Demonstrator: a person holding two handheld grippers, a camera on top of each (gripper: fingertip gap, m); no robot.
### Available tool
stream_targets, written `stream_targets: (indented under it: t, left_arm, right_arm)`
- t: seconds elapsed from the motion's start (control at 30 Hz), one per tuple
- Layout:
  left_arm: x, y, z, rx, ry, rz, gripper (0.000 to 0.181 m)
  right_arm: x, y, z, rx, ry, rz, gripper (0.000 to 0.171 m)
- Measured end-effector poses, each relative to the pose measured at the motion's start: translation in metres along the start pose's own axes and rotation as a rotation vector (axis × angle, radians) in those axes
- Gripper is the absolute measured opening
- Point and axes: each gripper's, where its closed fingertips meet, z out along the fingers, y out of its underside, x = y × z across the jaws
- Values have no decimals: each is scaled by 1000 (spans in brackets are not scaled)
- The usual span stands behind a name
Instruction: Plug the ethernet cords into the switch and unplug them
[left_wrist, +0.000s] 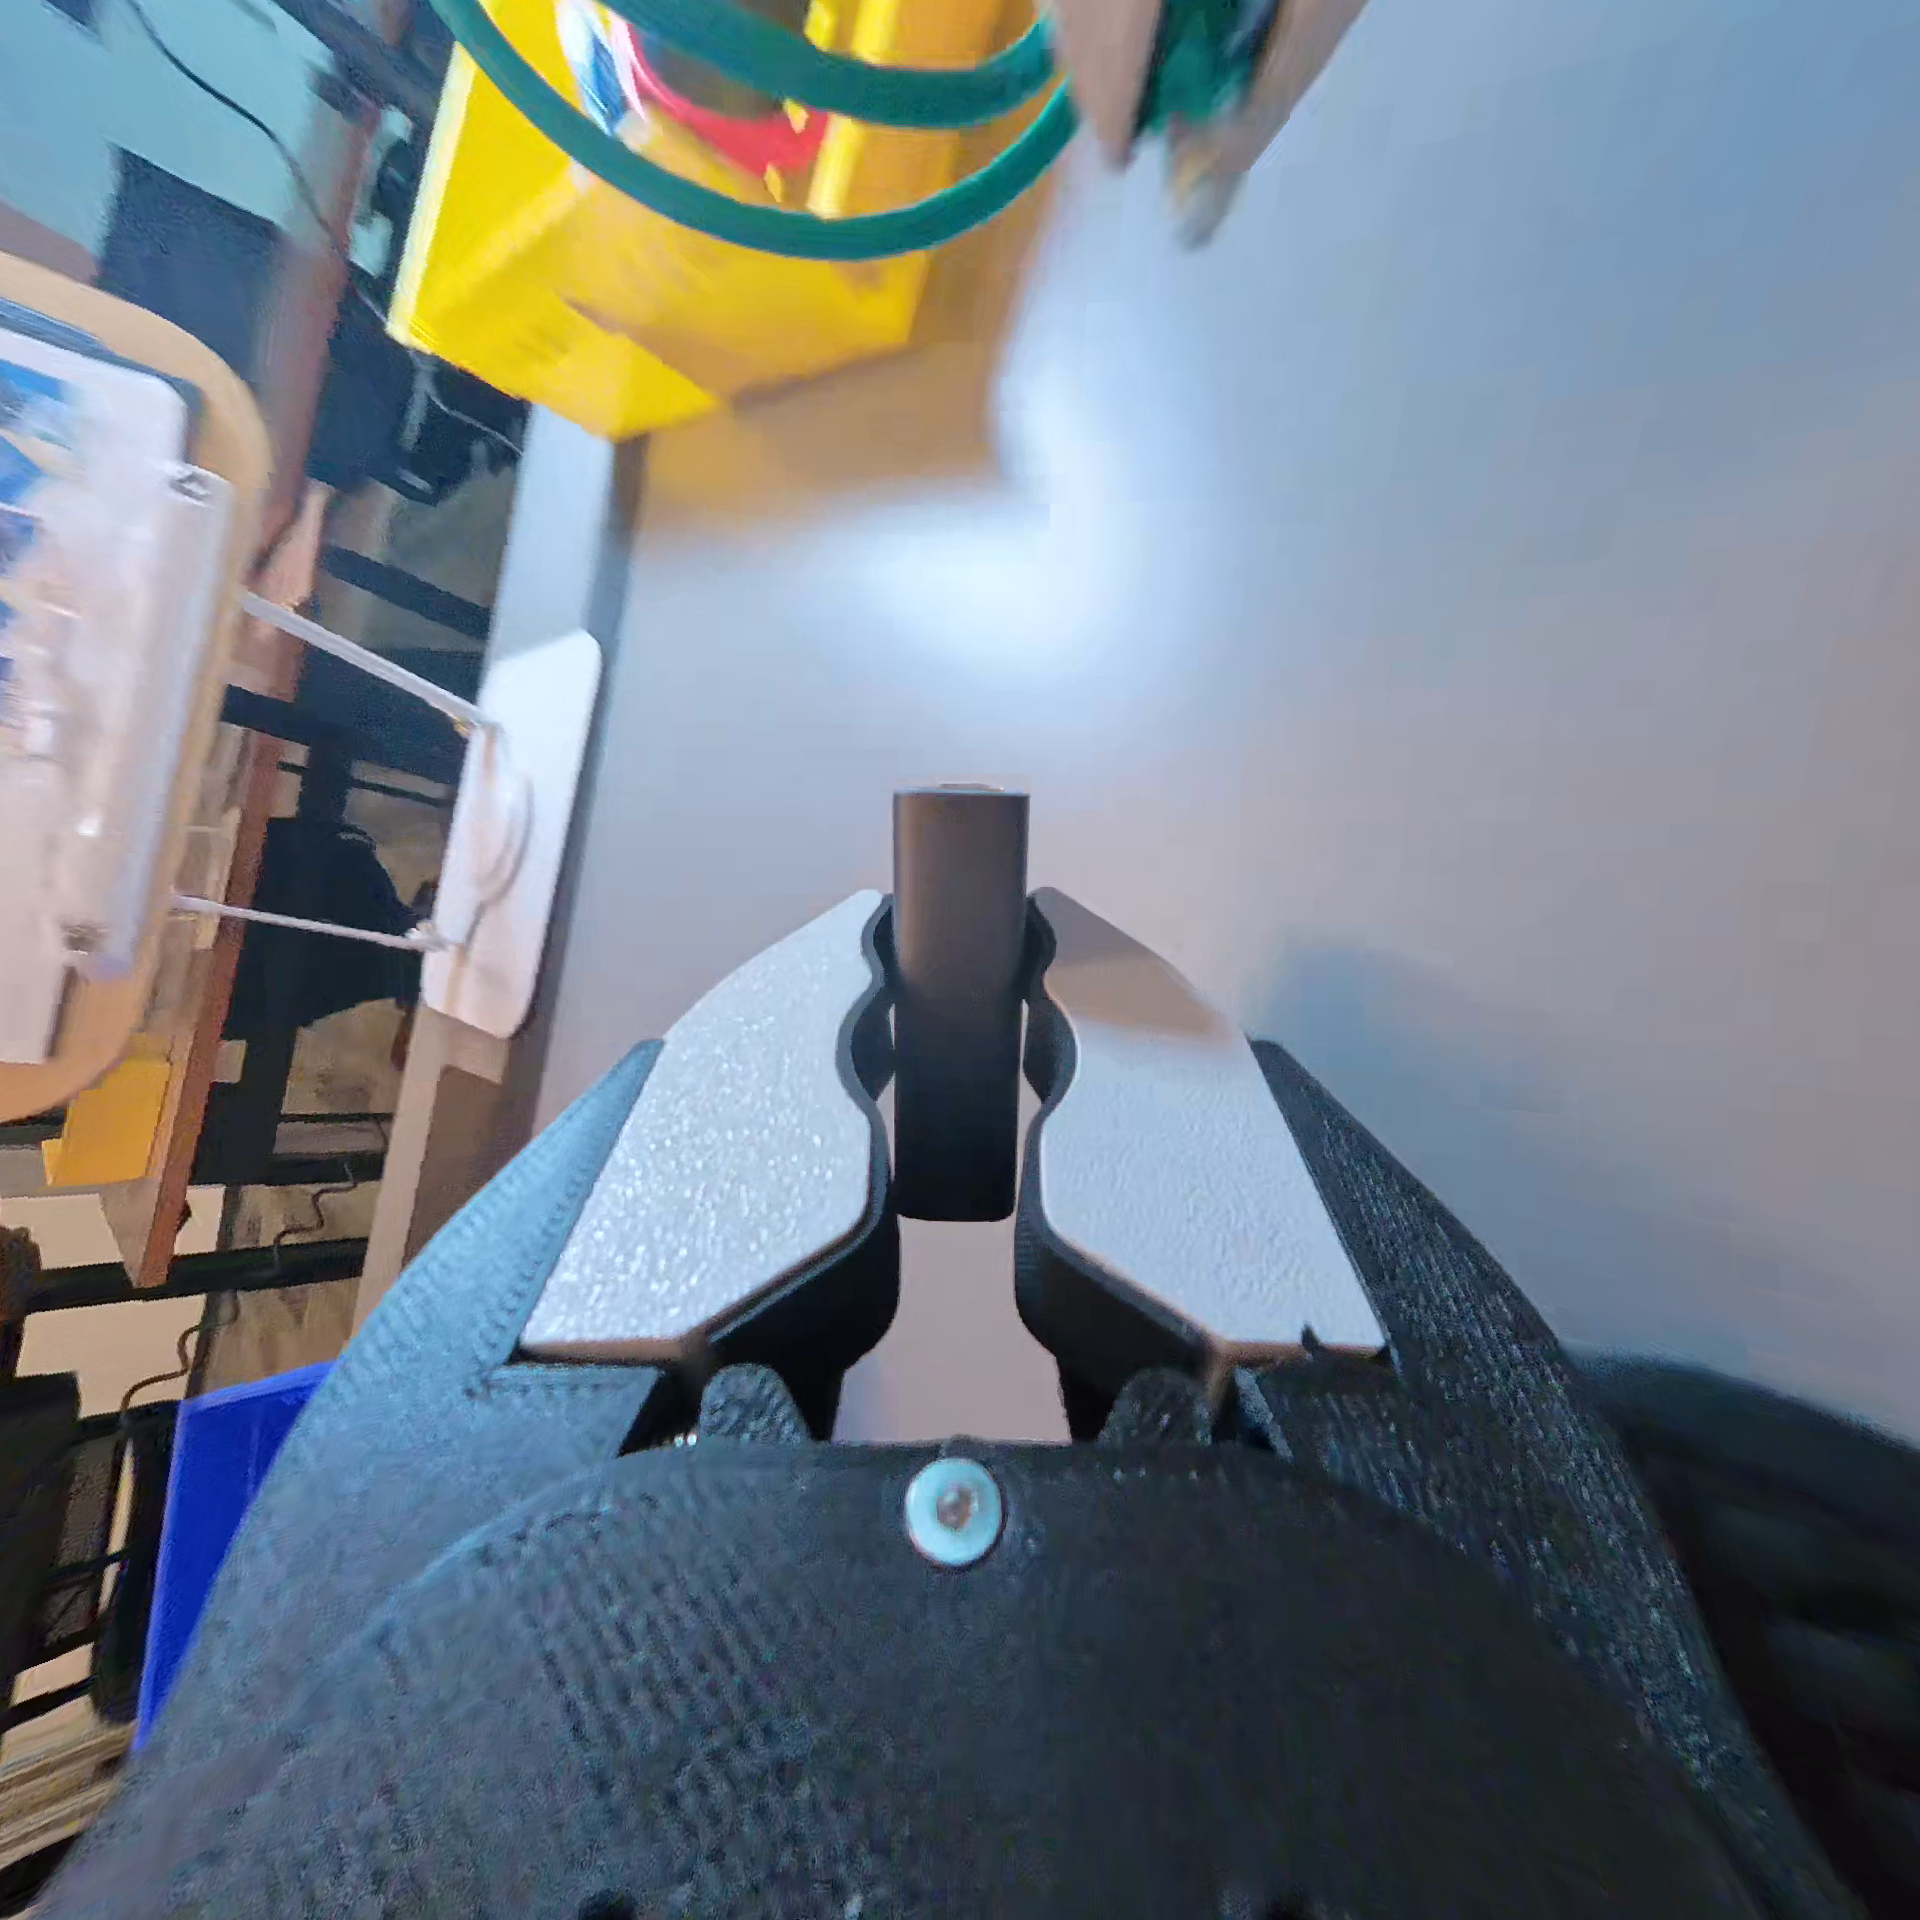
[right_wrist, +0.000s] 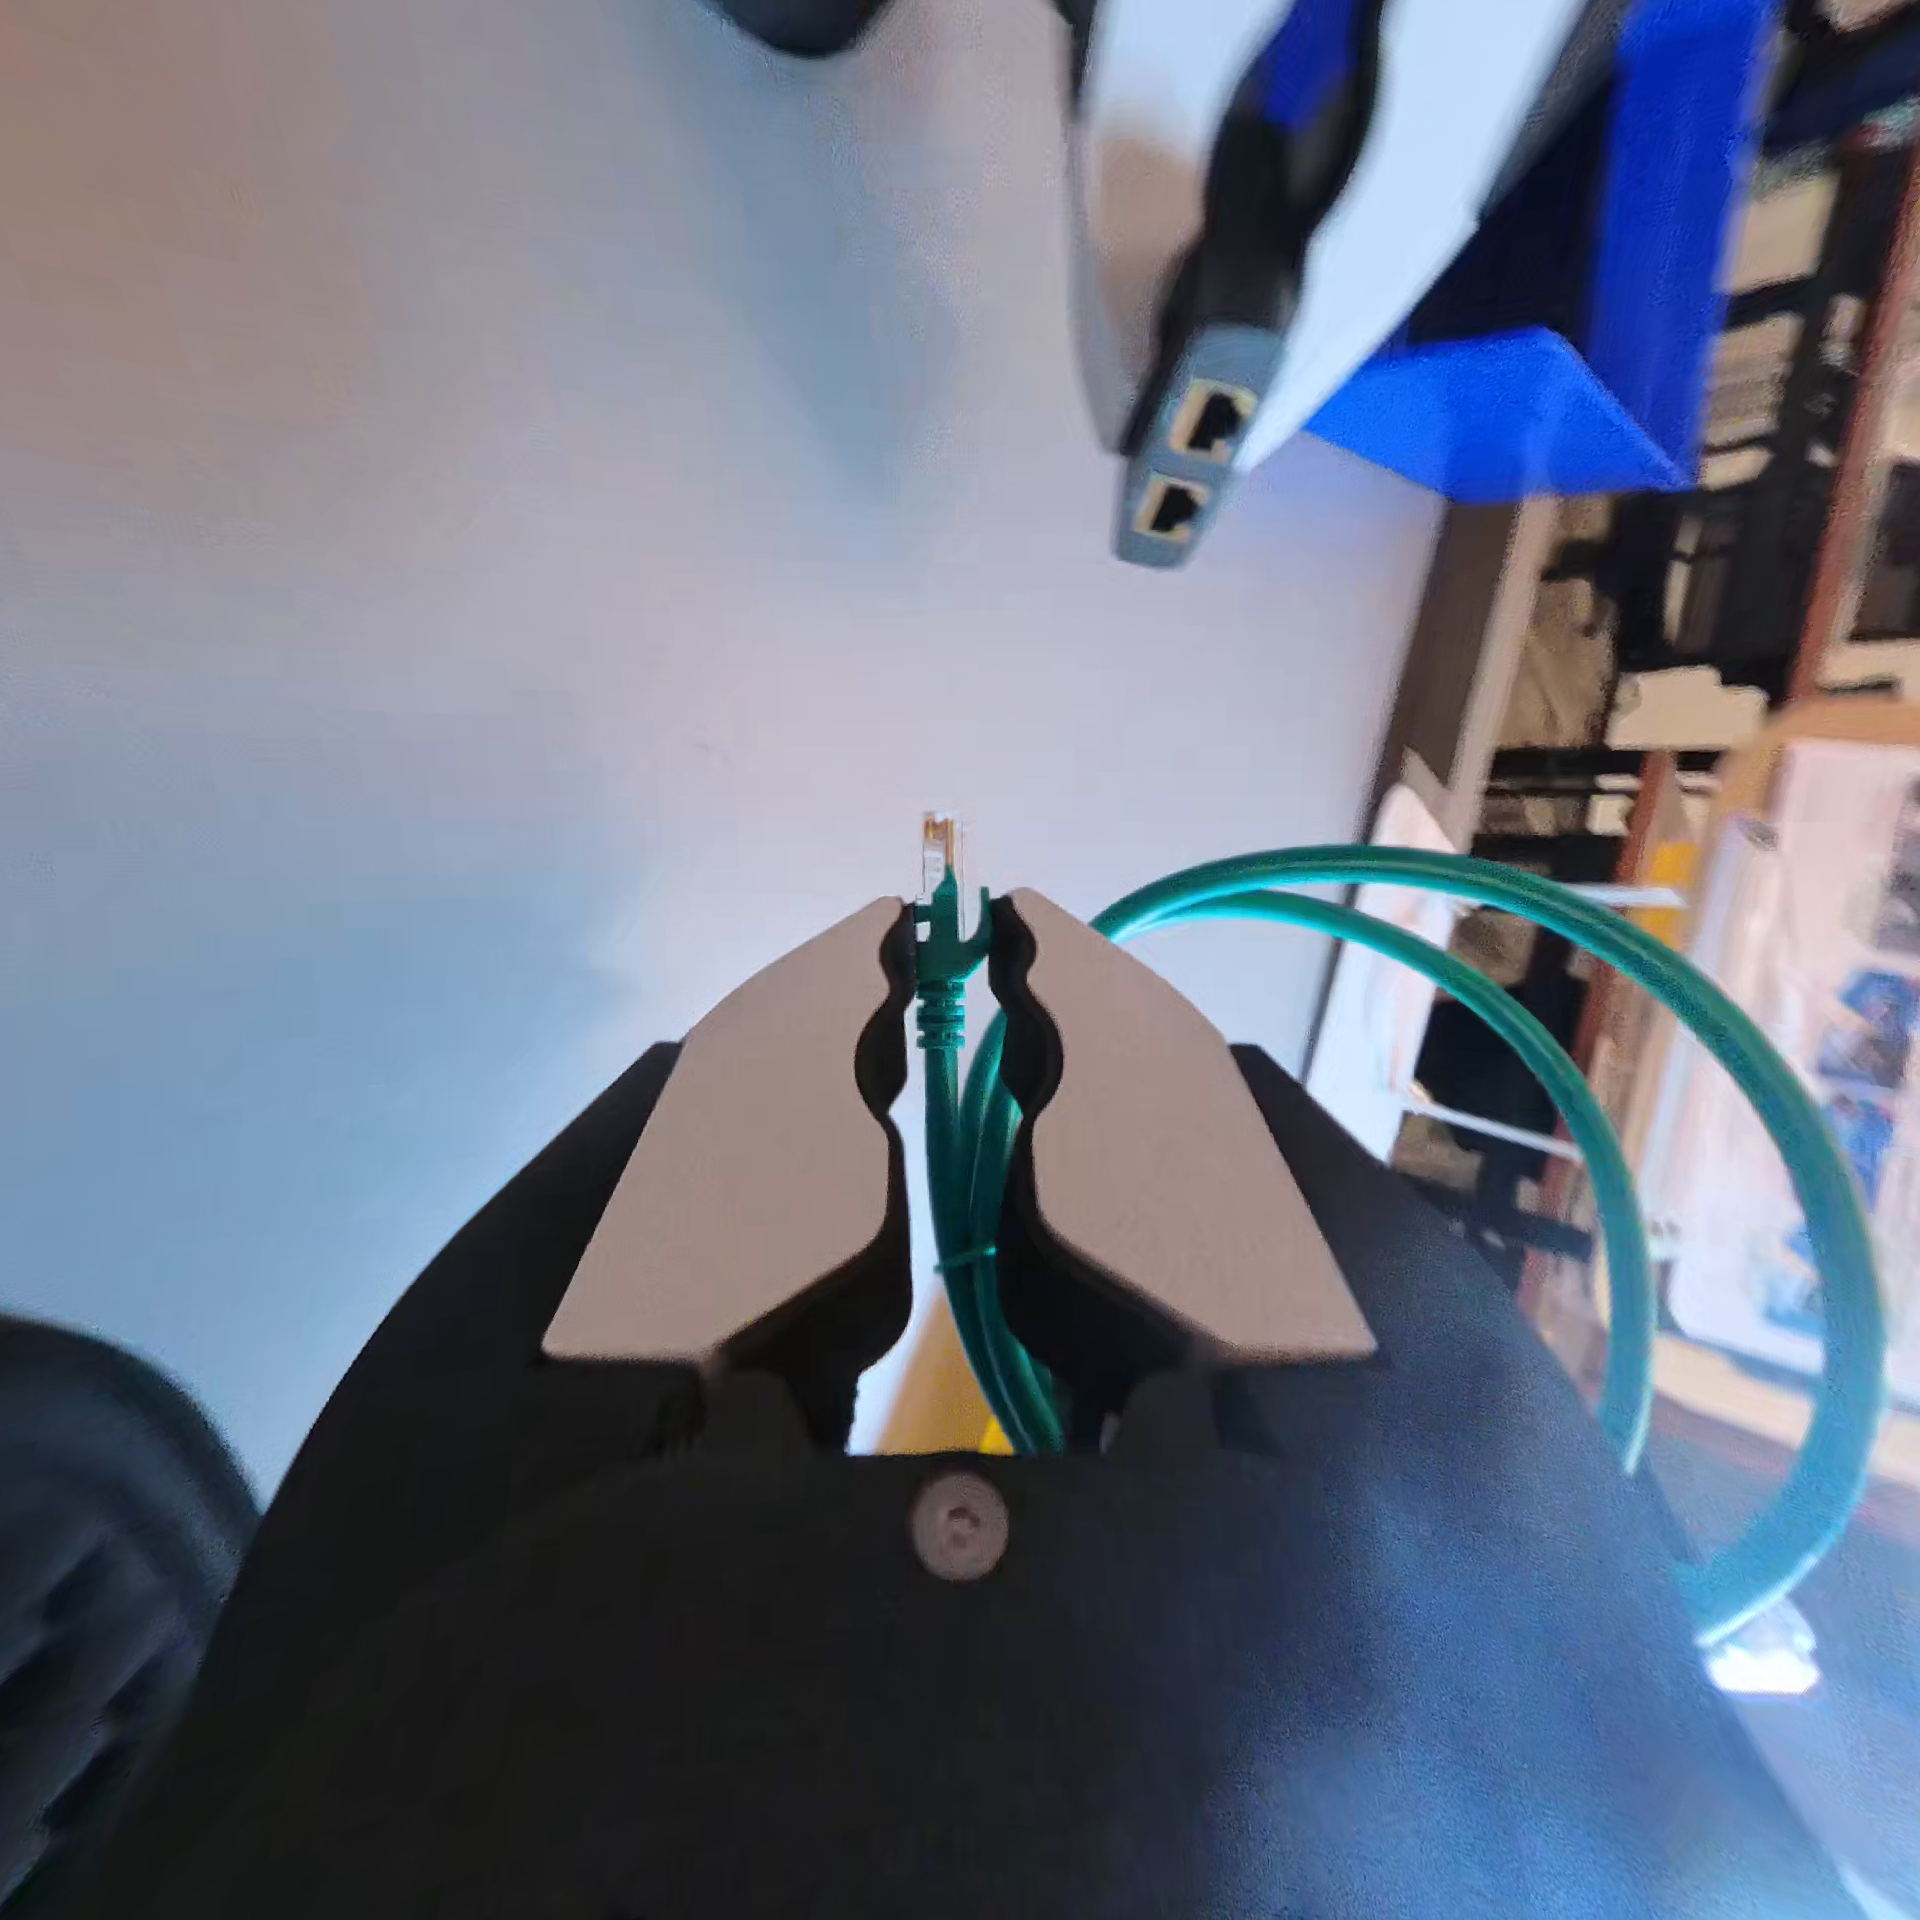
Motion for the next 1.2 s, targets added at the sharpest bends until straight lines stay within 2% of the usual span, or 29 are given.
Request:
stream_targets:
  t: [0.1,0.17,0.27,0.33,0.43,0.5,0.53,0.73,0.87,0.97,1.07,1.2]
  left_arm:
    - [-19,-12,-8,53,-63,-27,21]
    - [-22,-2,-6,56,-65,-75,21]
    - [-11,13,4,55,0,-140,22]
    - [-5,18,10,33,12,-127,21]
    - [1,18,13,24,21,-98,22]
    - [4,22,14,16,25,-91,22]
    - [4,24,15,11,25,-90,22]
    - [-5,29,15,43,15,-143,21]
    - [-12,26,11,72,-23,-148,21]
    - [-15,17,7,124,-38,-164,21]
    - [-14,5,3,181,-39,-156,21]
    - [5,-15,2,265,31,-114,21]
  right_arm:
    - [48,42,-20,-97,139,88,14]
    - [77,73,-38,-125,204,169,14]
    - [108,139,-50,-270,257,270,14]
    - [115,181,-41,-310,243,391,14]
    - [106,223,-8,-301,167,639,15]
    - [109,246,2,-354,222,743,27]
    - [115,245,3,-324,257,782,33]
    - [162,188,-31,54,435,933,38]
    - [163,145,-46,239,477,954,38]
    - [143,101,-38,351,421,929,37]
    - [99,31,-14,453,246,738,37]
    - [47,-31,28,442,97,508,38]
